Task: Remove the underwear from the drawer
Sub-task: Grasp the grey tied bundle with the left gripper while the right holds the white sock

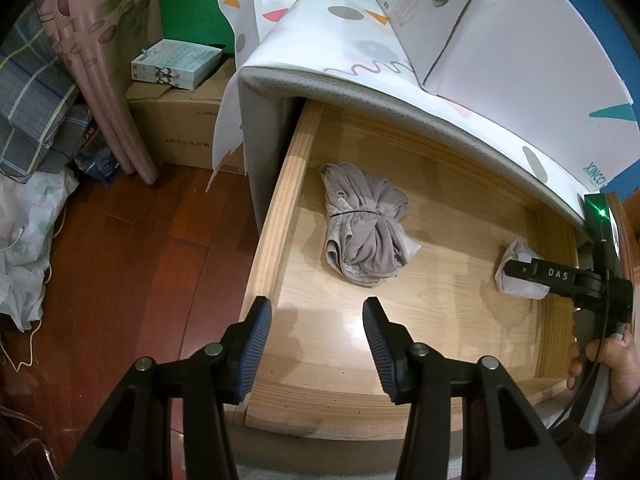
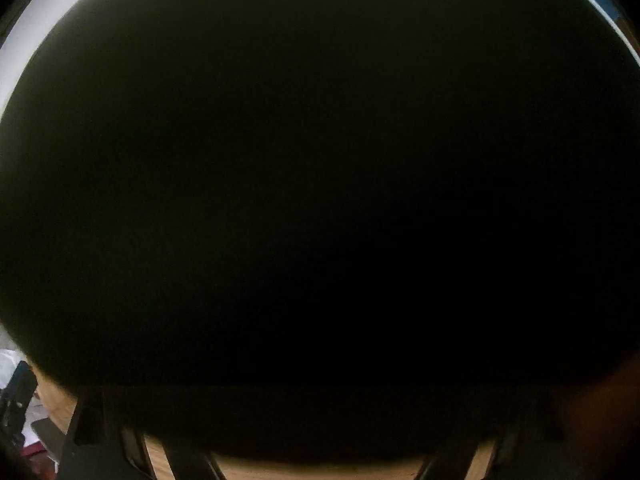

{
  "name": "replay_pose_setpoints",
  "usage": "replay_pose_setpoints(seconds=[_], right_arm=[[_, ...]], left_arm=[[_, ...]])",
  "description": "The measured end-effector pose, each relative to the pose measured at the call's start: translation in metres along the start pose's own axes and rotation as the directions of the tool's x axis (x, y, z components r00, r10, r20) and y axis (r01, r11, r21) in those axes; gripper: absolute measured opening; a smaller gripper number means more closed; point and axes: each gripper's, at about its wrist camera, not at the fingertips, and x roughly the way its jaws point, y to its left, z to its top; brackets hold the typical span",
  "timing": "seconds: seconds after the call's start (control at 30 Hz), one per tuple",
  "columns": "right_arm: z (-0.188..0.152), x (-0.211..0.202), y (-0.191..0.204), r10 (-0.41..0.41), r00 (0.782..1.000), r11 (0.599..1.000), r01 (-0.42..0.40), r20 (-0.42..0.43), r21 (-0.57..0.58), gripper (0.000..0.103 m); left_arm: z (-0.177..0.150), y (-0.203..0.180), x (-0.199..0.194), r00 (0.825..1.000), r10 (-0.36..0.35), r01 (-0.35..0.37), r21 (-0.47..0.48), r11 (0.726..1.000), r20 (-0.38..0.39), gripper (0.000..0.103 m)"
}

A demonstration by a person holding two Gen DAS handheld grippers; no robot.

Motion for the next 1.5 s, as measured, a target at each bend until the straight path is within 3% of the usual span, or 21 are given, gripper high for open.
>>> replay_pose_setpoints(seconds=[0.2,0.6,0.97,1.07,1.2,1.5], right_arm=[[-0.011,-0.001,0.000,-0.006,1.000,0.999,0.006,-0.022,-0.035,0.072],[-0.017,-0.002,0.013,-0.032,0.992,0.994,0.019,-0.123,-0.109,0.070],[-0.074,0.032,-0.001,-0.026,0.977,0.991,-0.003,-0.214,-0.132,0.070],[-0.054,0.038,0.003,-0.027,0.972,0.990,-0.006,-0.233,-0.140,0.071],[-0.063,0.041,0.010,-0.038,0.964,0.986,-0.007,-0.263,-0.166,0.071],[-0.074,0.050,0.015,-0.035,0.969,0.986,-0.007,-0.244,-0.168,0.071]], left_arm=[[0.000,-0.001,0.000,1.000,0.010,-0.010,0.003,1.000,0.001,0.048],[0.000,-0.003,0.001,1.000,0.023,-0.023,0.009,1.000,0.003,0.048],[-0.001,-0.004,0.000,0.999,0.035,-0.035,0.022,0.999,0.005,0.048],[-0.002,-0.004,0.001,0.999,0.039,-0.039,0.026,0.999,0.005,0.048],[-0.002,-0.006,0.000,0.999,0.046,-0.047,0.027,0.999,0.010,0.048],[-0.002,-0.010,0.001,0.999,0.037,-0.037,0.049,0.998,-0.002,0.049]])
